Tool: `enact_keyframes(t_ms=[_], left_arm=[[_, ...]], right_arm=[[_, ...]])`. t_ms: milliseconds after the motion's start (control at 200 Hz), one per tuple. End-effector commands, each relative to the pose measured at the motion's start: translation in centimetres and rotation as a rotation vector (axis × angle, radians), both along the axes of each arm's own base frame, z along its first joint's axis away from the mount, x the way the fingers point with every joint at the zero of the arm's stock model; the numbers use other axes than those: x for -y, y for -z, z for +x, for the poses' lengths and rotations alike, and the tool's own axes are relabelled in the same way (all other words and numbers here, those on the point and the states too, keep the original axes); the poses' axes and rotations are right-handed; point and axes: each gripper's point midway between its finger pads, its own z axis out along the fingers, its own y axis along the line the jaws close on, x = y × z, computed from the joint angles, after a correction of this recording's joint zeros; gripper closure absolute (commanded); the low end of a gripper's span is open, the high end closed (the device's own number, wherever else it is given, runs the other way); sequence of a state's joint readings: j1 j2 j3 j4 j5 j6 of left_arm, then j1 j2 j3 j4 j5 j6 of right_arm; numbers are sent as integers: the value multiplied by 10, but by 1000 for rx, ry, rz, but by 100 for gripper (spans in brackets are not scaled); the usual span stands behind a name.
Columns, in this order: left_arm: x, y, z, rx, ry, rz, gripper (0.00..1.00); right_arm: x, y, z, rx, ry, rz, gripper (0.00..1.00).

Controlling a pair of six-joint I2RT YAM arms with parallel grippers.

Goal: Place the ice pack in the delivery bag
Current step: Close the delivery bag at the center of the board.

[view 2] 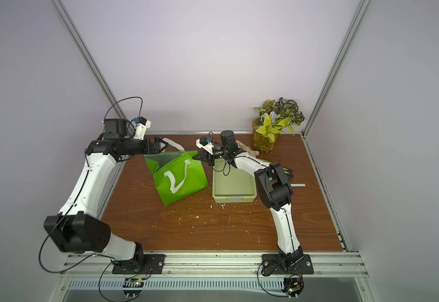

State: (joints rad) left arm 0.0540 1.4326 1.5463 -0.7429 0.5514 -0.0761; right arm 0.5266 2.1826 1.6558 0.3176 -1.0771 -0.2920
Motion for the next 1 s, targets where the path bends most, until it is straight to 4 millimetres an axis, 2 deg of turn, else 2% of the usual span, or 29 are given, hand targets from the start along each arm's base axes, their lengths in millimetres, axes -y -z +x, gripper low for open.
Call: enact_keyframes(t_ms=[0, 55, 80, 160, 250, 300, 420, 525, 726, 871, 991], left_arm=[[-25, -11, -15, 55, -128, 106, 1], [-25, -28, -28, 113, -120, 120, 1], [-23, -20, -36, 105, -108, 121, 1], [-12, -28, -61, 182, -47, 114, 1], [1, -26, -88, 283, 25, 98, 1], [4, -18, -99, 325, 40, 92, 1], [2, -6, -113, 421, 19, 106, 1], [2, 10, -114, 466, 16, 113, 1], [-1, 64, -98, 432, 21, 148, 1], [-14, 78, -80, 477, -34, 209, 1], [-19, 80, -64, 526, -60, 227, 1]], right_arm=[[12, -24, 7, 52, 43, 11, 100], [15, -23, 8, 49, 50, 8, 100], [16, -23, 10, 47, 53, 7, 100], [19, -23, 11, 44, 56, 8, 100], [21, -24, 13, 48, 61, 7, 100], [22, -23, 13, 48, 62, 4, 100], [24, -20, 13, 47, 64, -9, 100], [26, -18, 15, 44, 69, -18, 100], [26, -22, 15, 50, 70, -17, 100], [26, -21, 15, 49, 63, -19, 100], [26, -19, 16, 55, 64, -28, 100]])
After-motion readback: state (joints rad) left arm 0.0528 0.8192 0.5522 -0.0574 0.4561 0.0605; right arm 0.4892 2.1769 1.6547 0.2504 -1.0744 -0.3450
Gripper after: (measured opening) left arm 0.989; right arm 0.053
